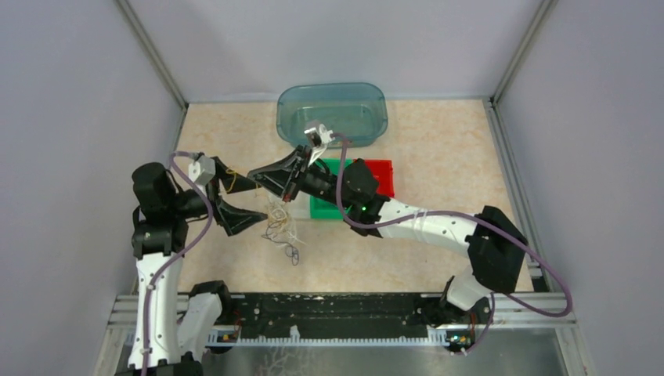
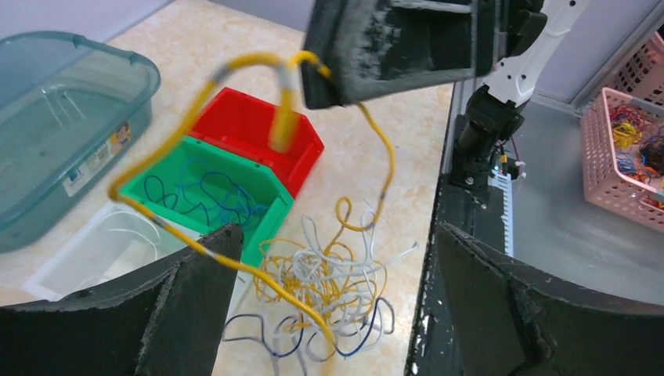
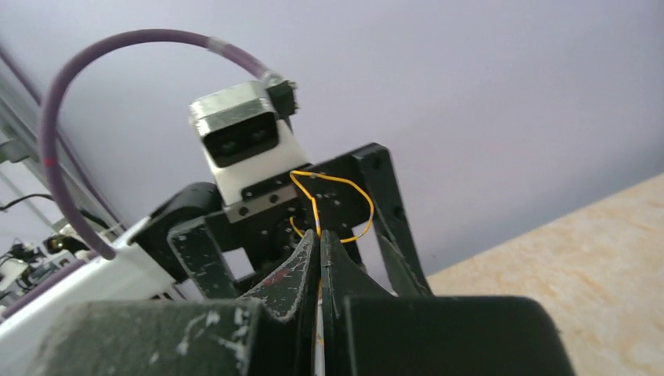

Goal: Untangle the cables

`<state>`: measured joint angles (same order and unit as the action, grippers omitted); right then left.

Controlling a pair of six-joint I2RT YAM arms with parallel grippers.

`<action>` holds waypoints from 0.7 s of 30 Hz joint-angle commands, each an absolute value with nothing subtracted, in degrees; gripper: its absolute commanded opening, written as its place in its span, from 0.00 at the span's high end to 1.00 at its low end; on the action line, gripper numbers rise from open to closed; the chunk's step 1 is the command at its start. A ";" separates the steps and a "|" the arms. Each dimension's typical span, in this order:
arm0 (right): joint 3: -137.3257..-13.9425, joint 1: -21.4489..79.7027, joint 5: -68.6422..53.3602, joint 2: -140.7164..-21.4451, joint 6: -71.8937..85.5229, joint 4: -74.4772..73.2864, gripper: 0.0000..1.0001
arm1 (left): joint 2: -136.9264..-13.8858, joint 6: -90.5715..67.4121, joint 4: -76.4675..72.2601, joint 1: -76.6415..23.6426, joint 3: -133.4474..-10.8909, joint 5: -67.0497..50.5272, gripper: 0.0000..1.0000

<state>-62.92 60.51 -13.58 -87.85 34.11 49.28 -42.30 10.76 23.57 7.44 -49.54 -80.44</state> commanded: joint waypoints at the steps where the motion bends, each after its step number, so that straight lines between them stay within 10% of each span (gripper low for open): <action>1: -67.78 63.26 -13.28 -89.08 34.45 55.15 1.00 | -40.26 -7.35 4.86 5.94 -46.91 -79.60 0.04; 21: -69.87 63.61 -7.78 -86.06 30.52 57.68 1.00 | -39.11 -6.31 7.95 3.52 -43.74 -78.56 0.54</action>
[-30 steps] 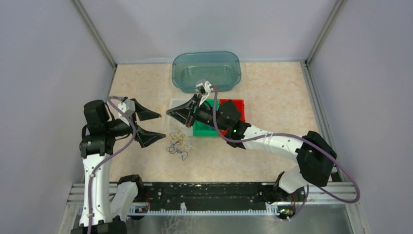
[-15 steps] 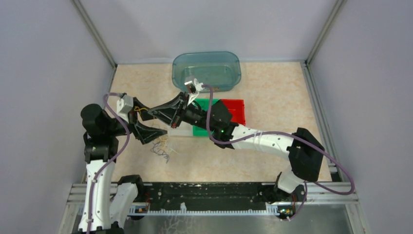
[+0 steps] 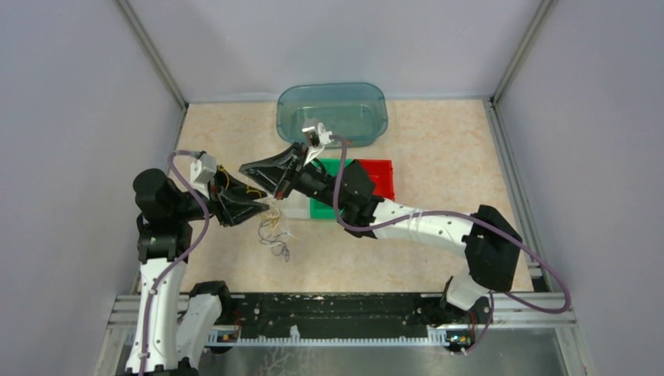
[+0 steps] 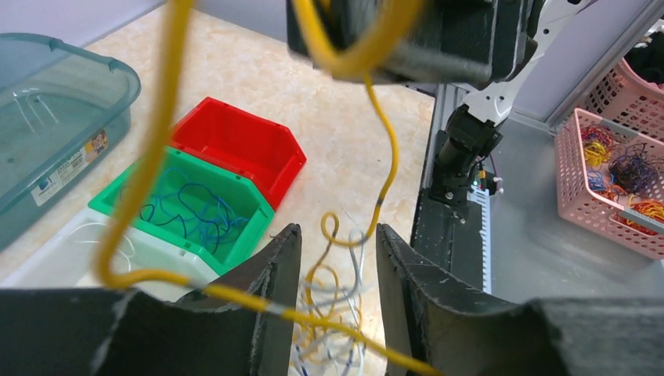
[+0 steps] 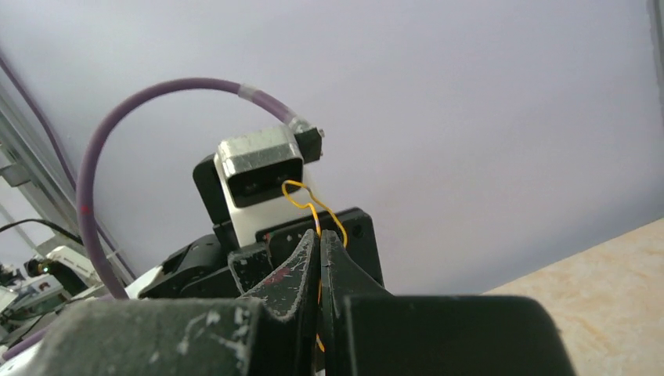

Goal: Untangle the cables

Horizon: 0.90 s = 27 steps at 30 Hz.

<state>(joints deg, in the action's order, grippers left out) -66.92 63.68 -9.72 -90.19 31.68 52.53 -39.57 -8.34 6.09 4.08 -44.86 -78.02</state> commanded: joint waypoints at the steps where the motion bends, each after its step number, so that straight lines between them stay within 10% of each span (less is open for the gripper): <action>1: -69.95 63.55 -7.66 -85.97 30.69 57.99 1.00 | -39.10 -6.30 7.99 3.45 -43.38 -78.57 0.55; 6: -70.75 63.46 -7.38 -86.04 32.74 59.41 1.00 | -39.18 -5.48 7.69 3.21 -41.54 -77.31 0.52; 12: -70.49 63.47 -3.92 -85.28 32.60 58.59 1.00 | -38.02 -10.25 4.32 3.17 -40.91 -74.50 0.23; 27: -72.85 63.54 -1.07 -86.93 36.84 56.49 1.00 | -36.41 -31.28 -21.41 1.81 -40.97 -63.32 0.20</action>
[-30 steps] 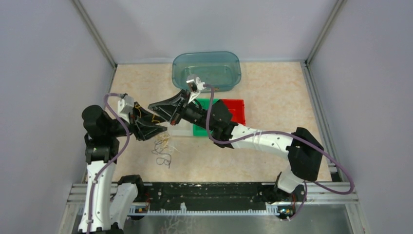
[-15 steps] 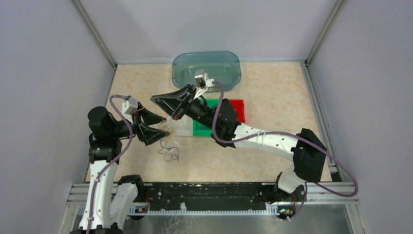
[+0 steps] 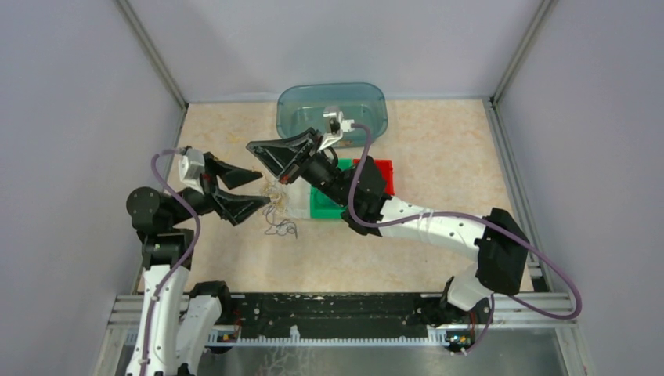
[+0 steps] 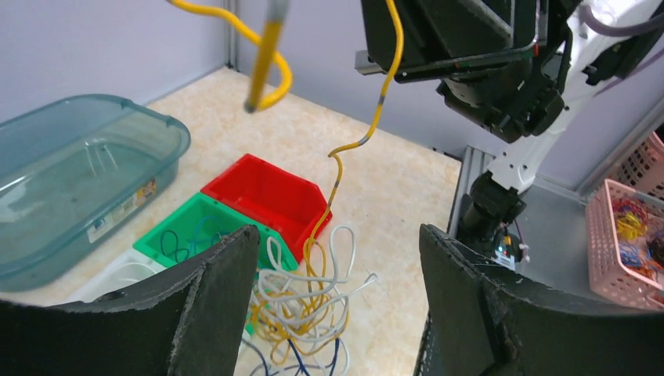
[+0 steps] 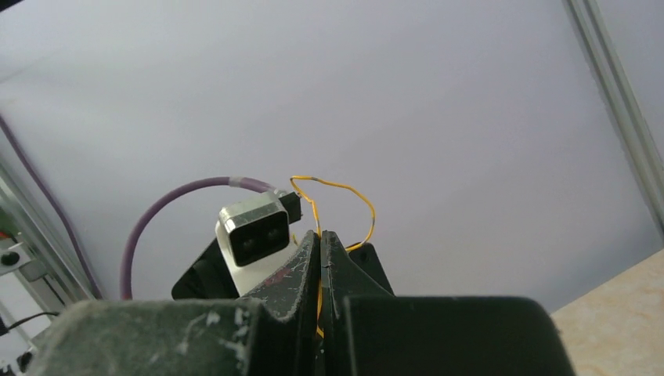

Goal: Untangle the cables

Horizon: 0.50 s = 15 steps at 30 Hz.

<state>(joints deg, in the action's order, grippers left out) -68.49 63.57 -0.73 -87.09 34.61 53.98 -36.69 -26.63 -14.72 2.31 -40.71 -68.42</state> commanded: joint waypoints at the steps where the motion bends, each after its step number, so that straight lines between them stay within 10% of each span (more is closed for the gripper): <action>1: -73.17 63.54 -0.93 -87.07 37.36 56.53 1.00 | -36.32 -31.77 -21.58 1.79 -41.22 -62.23 0.20; 15: -79.33 63.63 -6.00 -90.66 48.21 54.06 1.00 | -39.22 -36.74 -26.86 -3.29 -44.54 -65.49 0.27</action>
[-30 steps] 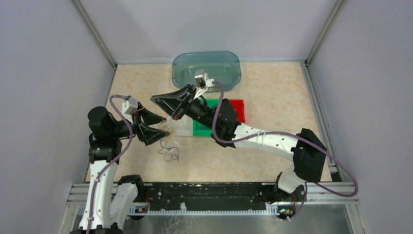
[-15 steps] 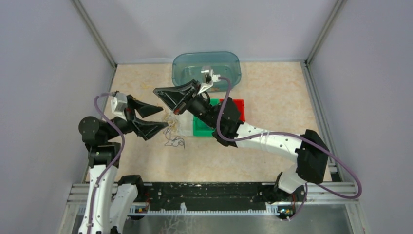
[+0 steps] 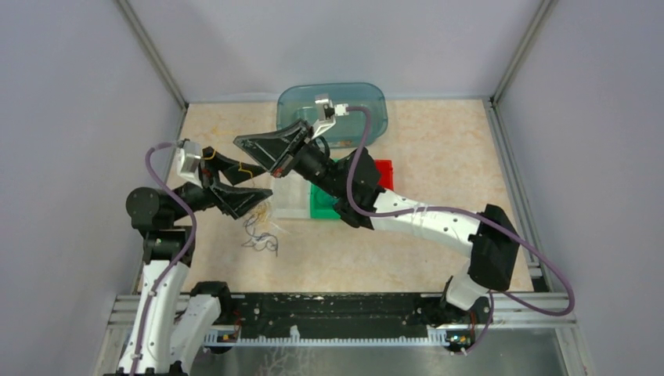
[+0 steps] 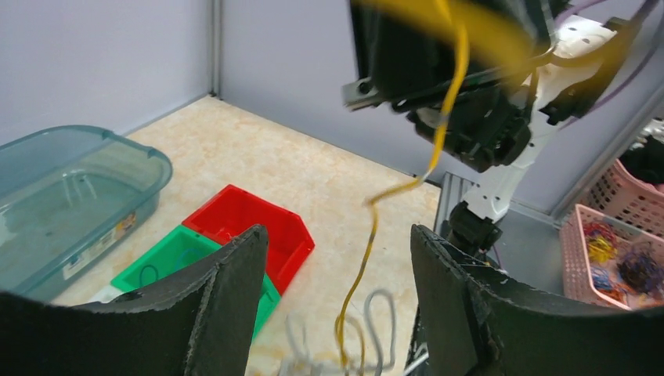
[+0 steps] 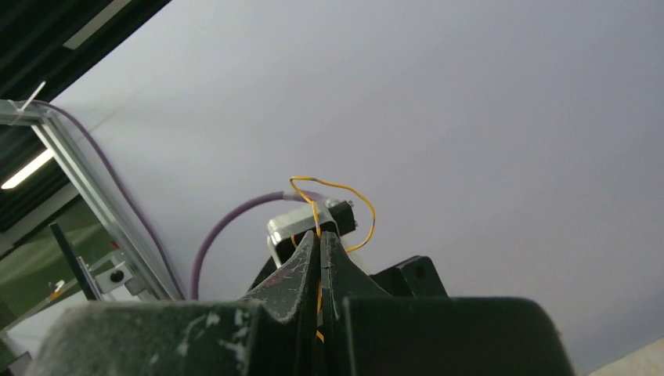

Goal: Untangle the cables

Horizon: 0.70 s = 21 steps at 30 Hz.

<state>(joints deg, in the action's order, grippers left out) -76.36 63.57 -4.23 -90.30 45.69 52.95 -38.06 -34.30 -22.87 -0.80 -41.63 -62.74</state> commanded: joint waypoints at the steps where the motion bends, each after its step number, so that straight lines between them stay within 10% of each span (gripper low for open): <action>1: -79.54 63.63 -6.20 -90.82 48.24 54.05 1.00 | -39.48 -36.41 -26.44 -4.15 -44.53 -65.81 0.28; 21: -80.50 63.15 -3.85 -83.79 38.15 50.18 1.00 | -36.65 -24.28 -15.12 -5.54 -37.98 -65.22 0.78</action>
<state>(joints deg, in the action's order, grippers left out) -77.03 63.57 -5.10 -88.14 41.63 48.51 -37.36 -27.66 -17.98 -5.28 -38.30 -64.60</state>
